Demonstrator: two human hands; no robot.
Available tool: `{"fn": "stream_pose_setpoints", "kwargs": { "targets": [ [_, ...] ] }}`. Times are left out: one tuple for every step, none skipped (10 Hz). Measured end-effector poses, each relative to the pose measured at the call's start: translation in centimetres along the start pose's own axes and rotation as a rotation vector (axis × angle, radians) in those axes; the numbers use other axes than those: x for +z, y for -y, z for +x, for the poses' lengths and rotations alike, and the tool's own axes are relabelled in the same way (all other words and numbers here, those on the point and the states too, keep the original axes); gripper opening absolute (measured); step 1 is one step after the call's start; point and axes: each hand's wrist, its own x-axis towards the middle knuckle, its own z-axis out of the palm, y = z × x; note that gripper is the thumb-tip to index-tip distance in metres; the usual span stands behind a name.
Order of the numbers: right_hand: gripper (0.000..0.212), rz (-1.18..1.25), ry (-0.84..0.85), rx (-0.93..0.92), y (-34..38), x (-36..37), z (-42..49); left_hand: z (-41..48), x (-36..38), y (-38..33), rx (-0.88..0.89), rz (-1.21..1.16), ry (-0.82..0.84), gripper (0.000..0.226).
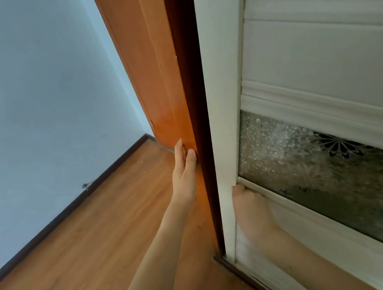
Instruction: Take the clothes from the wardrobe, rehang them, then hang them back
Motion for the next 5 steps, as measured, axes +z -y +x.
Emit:
{"fn": "stream_pose_setpoints", "kwargs": {
  "targets": [
    [0.032, 0.007, 0.029, -0.023, 0.9, 0.3, 1.0, 0.2, -0.2, 0.1, -0.007, 0.014, 0.011, 0.064],
    [0.033, 0.007, 0.085, -0.049, 1.4, 1.4, 1.6, 0.2, -0.1, 0.2, -0.007, 0.018, 0.009, 0.062],
    [0.031, 0.031, 0.176, -0.086, 1.2, 0.8, 1.8, -0.1, -0.3, -0.4, -0.013, 0.024, 0.016, 0.061],
    [0.010, 0.125, 0.401, -0.126, 0.4, -1.5, 1.1, -0.4, -0.8, -1.1, -0.005, 0.065, 0.044, 0.055],
    [0.033, 0.716, 0.484, 0.074, -1.3, -7.7, -0.2, -2.2, -2.2, -5.0, 0.141, 0.147, -0.169, 0.036]
  ]
}}
